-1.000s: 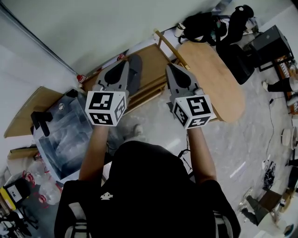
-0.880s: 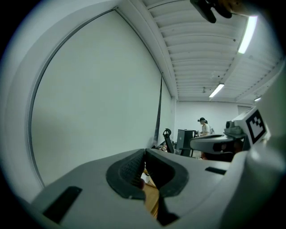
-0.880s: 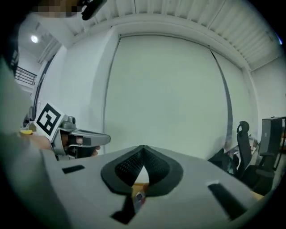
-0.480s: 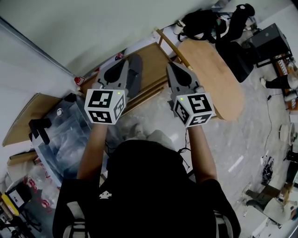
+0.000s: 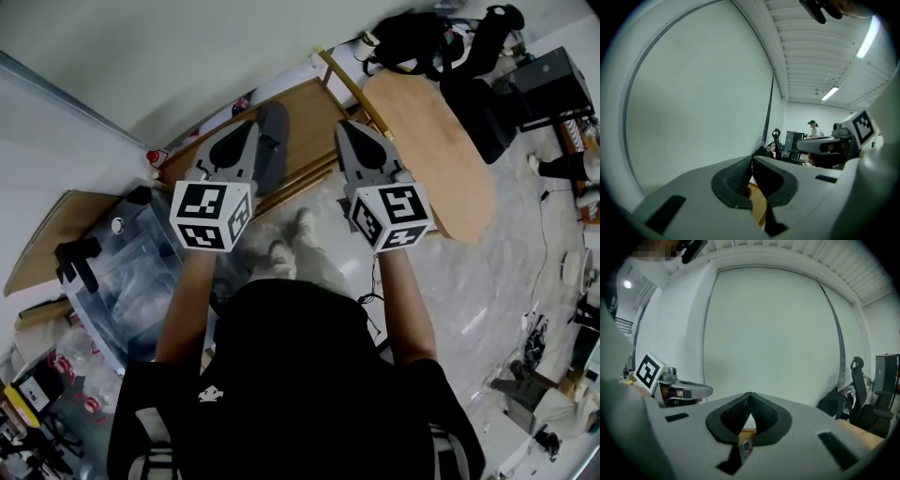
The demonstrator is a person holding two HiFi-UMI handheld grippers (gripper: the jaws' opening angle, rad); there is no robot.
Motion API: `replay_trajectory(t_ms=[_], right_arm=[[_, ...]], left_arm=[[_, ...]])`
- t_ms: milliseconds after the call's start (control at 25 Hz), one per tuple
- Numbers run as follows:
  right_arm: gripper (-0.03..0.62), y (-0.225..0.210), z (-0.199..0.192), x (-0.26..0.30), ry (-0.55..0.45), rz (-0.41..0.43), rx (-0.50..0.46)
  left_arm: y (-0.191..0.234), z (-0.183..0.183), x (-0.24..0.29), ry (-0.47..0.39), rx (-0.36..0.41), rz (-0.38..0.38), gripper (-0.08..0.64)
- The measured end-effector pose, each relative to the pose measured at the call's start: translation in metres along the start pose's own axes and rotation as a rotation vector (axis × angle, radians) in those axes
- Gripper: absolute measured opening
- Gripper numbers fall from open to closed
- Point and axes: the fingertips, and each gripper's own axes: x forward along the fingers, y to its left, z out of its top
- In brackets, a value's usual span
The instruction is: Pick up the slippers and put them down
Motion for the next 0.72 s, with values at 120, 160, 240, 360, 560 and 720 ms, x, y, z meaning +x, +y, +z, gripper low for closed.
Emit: replay_trajectory(t_ms=[120,160,240,360,560,720], right_arm=[[-0.014,-0.005,-0.005,0.012,0.011,0.014,0.01],[-0.014,-0.007,-0.007,0.016,0.016,0.018,0.013],[-0.014,-0.013,-0.011,0.023,0.025,0.024,0.019],[-0.014,-0.02,-0.019,0.034,0.041,0.036,0.029],[-0.014,-0.036,-0.039,0.05,0.083,0.045,0.046],[-0.014,-0.045,-0.064,0.062,0.132,0.065,0.061]], left_arm=[[0.006,-0.006,0.006,0.007,-0.012,0.015,0.006],[0.007,-0.009,0.009,0.012,-0.015,0.017,0.006],[0.01,-0.015,0.015,0.024,-0.022,0.022,0.006],[0.013,-0.028,0.025,0.046,-0.039,0.032,0.006],[0.016,-0.053,0.044,0.071,-0.079,0.04,0.006],[0.015,-0.077,0.056,0.106,-0.106,0.046,0.006]])
